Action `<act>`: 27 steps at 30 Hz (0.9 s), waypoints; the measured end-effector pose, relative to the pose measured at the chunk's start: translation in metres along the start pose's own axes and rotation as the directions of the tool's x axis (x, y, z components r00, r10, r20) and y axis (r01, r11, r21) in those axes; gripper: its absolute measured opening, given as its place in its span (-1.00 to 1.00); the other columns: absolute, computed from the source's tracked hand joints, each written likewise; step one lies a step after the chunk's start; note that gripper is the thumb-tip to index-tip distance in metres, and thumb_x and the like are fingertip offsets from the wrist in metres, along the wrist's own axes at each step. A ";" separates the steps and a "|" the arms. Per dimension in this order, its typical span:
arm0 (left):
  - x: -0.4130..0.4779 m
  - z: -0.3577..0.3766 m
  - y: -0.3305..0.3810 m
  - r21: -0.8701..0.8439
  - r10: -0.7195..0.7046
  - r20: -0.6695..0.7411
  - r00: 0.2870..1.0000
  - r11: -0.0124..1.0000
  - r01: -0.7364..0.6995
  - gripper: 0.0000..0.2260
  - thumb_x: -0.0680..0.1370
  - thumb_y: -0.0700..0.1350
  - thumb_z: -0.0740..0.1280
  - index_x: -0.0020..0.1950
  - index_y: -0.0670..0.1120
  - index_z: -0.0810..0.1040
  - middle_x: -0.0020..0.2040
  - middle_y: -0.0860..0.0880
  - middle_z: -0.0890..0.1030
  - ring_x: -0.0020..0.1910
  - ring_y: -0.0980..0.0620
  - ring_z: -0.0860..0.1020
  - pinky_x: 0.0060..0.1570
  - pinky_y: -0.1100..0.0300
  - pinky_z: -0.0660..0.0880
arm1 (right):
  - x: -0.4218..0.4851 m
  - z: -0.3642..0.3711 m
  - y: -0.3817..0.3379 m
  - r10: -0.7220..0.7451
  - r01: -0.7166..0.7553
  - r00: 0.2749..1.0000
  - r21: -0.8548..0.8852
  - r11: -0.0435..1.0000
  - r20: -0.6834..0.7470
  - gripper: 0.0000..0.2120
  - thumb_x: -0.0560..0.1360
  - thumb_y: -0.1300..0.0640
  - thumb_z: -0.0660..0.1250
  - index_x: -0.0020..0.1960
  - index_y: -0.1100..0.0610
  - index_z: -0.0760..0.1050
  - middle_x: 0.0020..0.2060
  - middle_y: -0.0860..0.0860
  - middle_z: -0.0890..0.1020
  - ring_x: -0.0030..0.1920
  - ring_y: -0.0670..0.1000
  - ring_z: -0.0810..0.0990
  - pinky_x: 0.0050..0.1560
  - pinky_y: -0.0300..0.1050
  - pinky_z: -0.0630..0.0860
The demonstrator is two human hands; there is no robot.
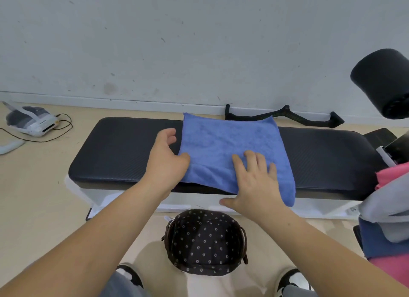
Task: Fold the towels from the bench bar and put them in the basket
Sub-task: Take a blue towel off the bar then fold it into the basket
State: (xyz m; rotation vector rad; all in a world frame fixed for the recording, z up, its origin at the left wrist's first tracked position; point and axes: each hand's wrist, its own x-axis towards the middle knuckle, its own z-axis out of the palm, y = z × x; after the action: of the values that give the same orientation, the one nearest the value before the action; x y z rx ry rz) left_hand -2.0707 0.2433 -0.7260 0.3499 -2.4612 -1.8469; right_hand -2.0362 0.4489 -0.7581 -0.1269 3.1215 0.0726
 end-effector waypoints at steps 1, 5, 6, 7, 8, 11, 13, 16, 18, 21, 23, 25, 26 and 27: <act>0.001 -0.001 0.000 -0.028 0.004 0.016 1.000 1.000 -0.004 -0.48 0.58 -0.27 0.34 0.49 0.09 0.38 0.27 0.18 0.51 0.07 0.22 0.55 -0.14 0.32 0.47 | 0.000 0.006 -0.002 -0.045 0.045 0.994 -0.003 0.999 -0.099 -0.07 0.17 -0.24 0.59 0.42 0.13 0.39 0.29 0.14 0.41 0.26 0.24 0.44 0.21 0.32 0.47; 0.005 -0.005 0.001 -0.055 -0.031 0.075 0.997 0.998 0.036 -0.72 0.61 -0.24 0.37 0.29 0.03 0.58 0.03 0.08 0.70 0.12 0.01 0.65 0.05 0.20 0.56 | -0.004 0.018 -0.002 -0.136 0.172 0.935 0.085 0.981 -0.328 -0.53 0.26 0.12 0.44 0.16 0.16 0.56 -0.08 0.04 0.56 -0.14 0.17 0.55 -0.20 0.05 0.56; 0.006 -0.006 0.001 -0.075 -0.052 0.075 0.996 0.995 0.058 -0.76 0.61 -0.22 0.39 0.24 0.03 0.61 0.01 0.04 0.71 0.11 -0.02 0.66 0.11 0.13 0.58 | -0.005 0.018 -0.001 -0.136 0.186 0.926 0.114 0.976 -0.352 -0.57 0.27 0.14 0.39 0.14 0.16 0.57 -0.12 0.04 0.58 -0.17 0.17 0.57 -0.25 0.01 0.54; 0.007 -0.007 0.001 -0.096 -0.074 0.072 0.995 0.992 0.080 -0.80 0.60 -0.20 0.41 0.19 0.03 0.64 0.01 0.00 0.72 0.11 -0.05 0.67 0.16 0.06 0.60 | -0.006 0.018 0.001 -0.126 0.190 0.924 0.149 0.970 -0.361 -0.58 0.28 0.16 0.35 0.13 0.16 0.58 -0.15 0.03 0.61 -0.19 0.17 0.59 -0.29 -0.02 0.52; 0.008 -0.008 0.002 -0.108 -0.090 0.067 0.994 0.989 0.097 -0.82 0.60 -0.20 0.42 0.14 0.03 0.66 0.02 -0.03 0.72 0.10 -0.07 0.68 0.17 0.02 0.62 | -0.006 0.016 0.002 -0.116 0.190 0.926 0.177 0.966 -0.360 -0.59 0.28 0.19 0.33 0.13 0.16 0.59 -0.17 0.02 0.63 -0.20 0.16 0.61 -0.33 -0.05 0.49; 0.008 -0.014 0.007 -0.018 -0.045 0.043 0.998 0.999 0.046 -0.89 0.60 -0.16 0.40 0.09 0.02 0.66 0.02 0.00 0.70 0.07 -0.03 0.67 0.01 0.13 0.62 | -0.006 0.005 0.005 -0.070 0.123 0.967 0.208 0.970 -0.244 -0.60 0.40 0.27 0.32 0.22 0.08 0.56 -0.09 -0.02 0.67 -0.08 0.13 0.63 -0.30 -0.10 0.41; 0.002 -0.017 0.010 0.269 0.194 -0.016 0.981 0.945 -0.183 -0.89 0.60 -0.04 0.39 0.11 0.03 0.64 0.01 0.08 0.65 0.00 0.03 0.63 0.01 0.11 0.58 | -0.004 -0.001 0.007 -0.017 0.052 0.991 0.266 0.962 -0.133 -0.67 0.51 0.21 0.24 0.25 0.02 0.51 -0.01 -0.07 0.66 0.02 0.09 0.59 -0.17 -0.05 0.48; -0.018 -0.007 0.013 0.534 0.585 0.125 0.801 0.641 -0.551 -0.62 0.50 0.22 0.41 0.18 0.01 0.64 0.10 0.10 0.61 0.05 0.03 0.53 0.06 0.11 0.49 | -0.005 -0.008 0.003 0.017 0.024 0.993 0.349 0.937 -0.114 -0.80 0.55 0.10 0.18 0.10 0.05 0.52 -0.09 -0.05 0.64 -0.04 0.10 0.55 -0.13 -0.01 0.50; -0.032 0.011 0.007 0.504 0.578 0.361 0.732 0.539 -0.674 -0.46 0.45 0.29 0.38 0.30 -0.03 0.60 0.24 0.05 0.60 0.21 -0.01 0.53 0.18 0.06 0.51 | -0.005 -0.012 0.001 -0.019 0.047 0.996 0.343 0.938 -0.086 -0.83 0.56 0.05 0.18 0.04 0.06 0.51 -0.10 -0.05 0.63 -0.05 0.09 0.54 -0.17 -0.03 0.45; -0.038 0.031 -0.003 0.532 0.477 0.526 0.704 0.462 -0.710 -0.42 0.46 0.14 0.31 0.44 -0.05 0.47 0.39 0.01 0.52 0.40 -0.05 0.45 0.31 -0.04 0.47 | -0.005 -0.015 0.005 -0.091 0.101 0.995 0.292 0.951 -0.048 -0.88 0.57 0.06 0.20 -0.07 0.06 0.48 -0.12 -0.06 0.62 -0.09 0.05 0.52 -0.22 -0.06 0.39; -0.033 0.034 -0.005 0.550 0.424 0.579 0.696 0.427 -0.718 -0.38 0.43 0.01 0.33 0.50 -0.05 0.40 0.45 0.03 0.45 0.46 -0.03 0.37 0.39 0.00 0.38 | -0.004 -0.017 0.012 -0.096 0.099 0.995 0.330 0.939 -0.028 -0.87 0.58 0.10 0.20 -0.09 0.06 0.50 -0.17 -0.04 0.63 -0.15 0.05 0.52 -0.28 -0.06 0.36; -0.030 0.037 -0.012 0.589 0.361 0.601 0.713 0.403 -0.700 -0.38 0.43 -0.02 0.34 0.50 -0.04 0.38 0.43 0.06 0.45 0.45 -0.02 0.37 0.37 0.04 0.35 | -0.006 -0.018 0.019 -0.087 0.088 0.996 0.407 0.909 -0.021 -0.85 0.58 0.13 0.21 -0.15 0.08 0.48 -0.30 -0.03 0.58 -0.28 0.01 0.47 -0.37 -0.11 0.27; -0.031 0.041 -0.015 0.613 0.350 0.599 0.720 0.378 -0.694 -0.44 0.44 -0.02 0.32 0.45 -0.03 0.41 0.37 0.07 0.48 0.39 -0.02 0.42 0.31 0.05 0.37 | -0.008 -0.017 0.021 -0.078 0.083 0.997 0.461 0.884 -0.028 -0.82 0.57 0.12 0.21 -0.20 0.09 0.45 -0.37 -0.02 0.53 -0.34 -0.01 0.42 -0.39 -0.12 0.25; -0.032 0.045 -0.019 0.630 0.357 0.591 0.724 0.357 -0.690 -0.54 0.45 -0.03 0.31 0.36 -0.02 0.46 0.27 0.07 0.52 0.29 -0.03 0.48 0.21 0.07 0.41 | -0.010 -0.017 0.022 -0.071 0.080 0.997 0.507 0.858 -0.036 -0.79 0.57 0.11 0.22 -0.24 0.11 0.42 -0.40 -0.01 0.50 -0.37 -0.01 0.38 -0.40 -0.11 0.26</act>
State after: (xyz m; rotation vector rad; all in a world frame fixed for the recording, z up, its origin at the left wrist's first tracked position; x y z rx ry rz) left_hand -2.0445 0.2869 -0.7535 -0.8221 -2.9723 -0.3838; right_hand -2.0281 0.4706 -0.7404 -0.2377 3.0167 -0.7524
